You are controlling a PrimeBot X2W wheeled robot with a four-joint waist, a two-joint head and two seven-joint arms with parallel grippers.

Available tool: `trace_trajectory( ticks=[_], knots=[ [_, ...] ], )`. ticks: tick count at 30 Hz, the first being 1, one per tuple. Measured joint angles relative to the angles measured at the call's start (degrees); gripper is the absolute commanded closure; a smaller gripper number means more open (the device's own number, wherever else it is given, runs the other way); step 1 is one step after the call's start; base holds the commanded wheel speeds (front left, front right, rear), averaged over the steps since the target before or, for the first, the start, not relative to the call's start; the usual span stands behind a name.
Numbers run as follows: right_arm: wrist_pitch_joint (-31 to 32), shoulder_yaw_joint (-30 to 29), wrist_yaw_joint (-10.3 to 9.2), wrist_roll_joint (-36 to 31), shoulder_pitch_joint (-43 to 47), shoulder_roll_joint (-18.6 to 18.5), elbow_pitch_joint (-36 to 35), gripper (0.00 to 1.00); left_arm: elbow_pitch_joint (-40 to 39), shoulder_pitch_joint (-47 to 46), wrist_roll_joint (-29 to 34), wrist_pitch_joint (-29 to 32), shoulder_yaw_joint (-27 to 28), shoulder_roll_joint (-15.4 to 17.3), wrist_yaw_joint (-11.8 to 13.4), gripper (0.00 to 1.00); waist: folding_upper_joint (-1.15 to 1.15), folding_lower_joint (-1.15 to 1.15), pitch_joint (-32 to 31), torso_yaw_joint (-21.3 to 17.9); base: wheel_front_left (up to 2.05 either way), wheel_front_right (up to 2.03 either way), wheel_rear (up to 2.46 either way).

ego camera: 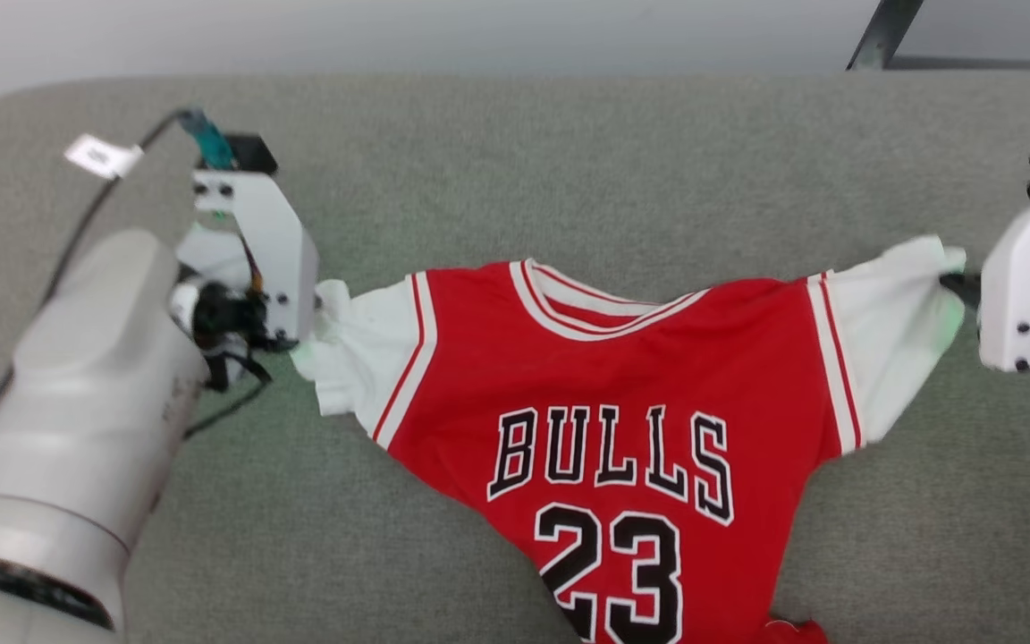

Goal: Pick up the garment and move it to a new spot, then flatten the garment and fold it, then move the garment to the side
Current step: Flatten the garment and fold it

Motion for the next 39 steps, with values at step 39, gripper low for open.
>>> trace_trajectory(
  ticks=[39],
  knots=[
    [-36.45, 7.87, 0.00, -7.79, -39.69, 12.58, 29.84, 1.00, 8.29, -28.52, 5.61, -24.20, 0.66, 2.57, 2.87, 1.00, 0.00, 0.00, -11.39, -5.26, 0.00, 0.00, 0.00]
  ],
)
